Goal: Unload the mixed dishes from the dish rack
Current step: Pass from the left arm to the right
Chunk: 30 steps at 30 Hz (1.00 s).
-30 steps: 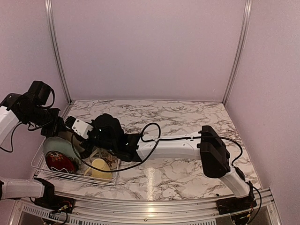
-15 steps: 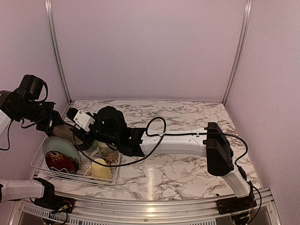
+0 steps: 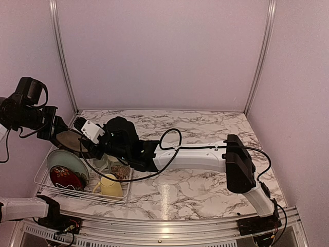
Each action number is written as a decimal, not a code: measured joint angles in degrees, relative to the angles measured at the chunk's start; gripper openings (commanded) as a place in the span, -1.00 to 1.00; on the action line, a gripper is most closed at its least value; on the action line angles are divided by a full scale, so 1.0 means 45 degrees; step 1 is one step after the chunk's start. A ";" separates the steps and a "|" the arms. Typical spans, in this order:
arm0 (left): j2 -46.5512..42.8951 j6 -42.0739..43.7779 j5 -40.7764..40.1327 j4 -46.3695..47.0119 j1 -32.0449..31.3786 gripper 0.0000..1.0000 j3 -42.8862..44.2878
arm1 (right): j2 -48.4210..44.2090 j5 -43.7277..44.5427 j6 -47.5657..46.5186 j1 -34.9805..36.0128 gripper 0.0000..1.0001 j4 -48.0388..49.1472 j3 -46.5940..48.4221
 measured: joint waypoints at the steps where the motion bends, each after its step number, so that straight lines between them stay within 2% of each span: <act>1: 0.0000 0.0000 0.0000 -0.0010 0.0000 -1.00 0.0034 | 0.0058 0.0058 -0.0005 0.0000 -0.15 -0.0005 0.0097; 7: 0.0005 0.0010 0.0010 -0.0015 0.0000 -1.00 0.0495 | 0.0257 0.0141 0.0005 0.0005 -0.15 -0.0005 0.0355; 9: 0.0005 0.0010 0.0015 -0.0010 0.0000 -1.00 0.0690 | 0.0335 0.0185 0.0000 0.0005 -0.21 -0.0005 0.0379; 14: -0.0029 -0.0005 0.0073 -0.0029 0.0000 -1.00 0.0845 | 0.0568 0.0398 0.0039 0.0005 -0.47 -0.0005 0.0554; 17: -0.0049 0.0000 0.0131 -0.0024 0.0000 -1.00 0.0845 | 0.0636 0.0554 -0.0005 0.0015 -0.76 0.0005 0.0777; 19: -0.0083 -0.0015 0.0136 -0.0029 0.0000 -1.00 0.0845 | 0.0665 0.0748 -0.0044 0.0015 -0.85 0.0068 0.0981; 20: -0.0112 -0.0053 0.0136 -0.0005 0.0000 -1.00 0.0845 | 0.0665 0.0782 -0.0092 0.0019 -1.00 0.0068 0.1044; 26: -0.0369 -0.0092 0.0078 -0.0024 0.0000 -1.00 0.0835 | 0.0738 0.1239 -0.0622 0.0214 -1.00 0.0165 0.1185; 28: -0.0447 -0.0039 0.0083 -0.0005 0.0000 -0.79 0.0835 | 0.0738 0.1365 -0.0714 0.0238 -1.00 0.0248 0.1185; 30: -0.0529 0.0005 0.0083 0.0053 0.0000 -0.67 0.0811 | 0.0738 0.1409 -0.0767 0.0243 -1.00 0.0325 0.1185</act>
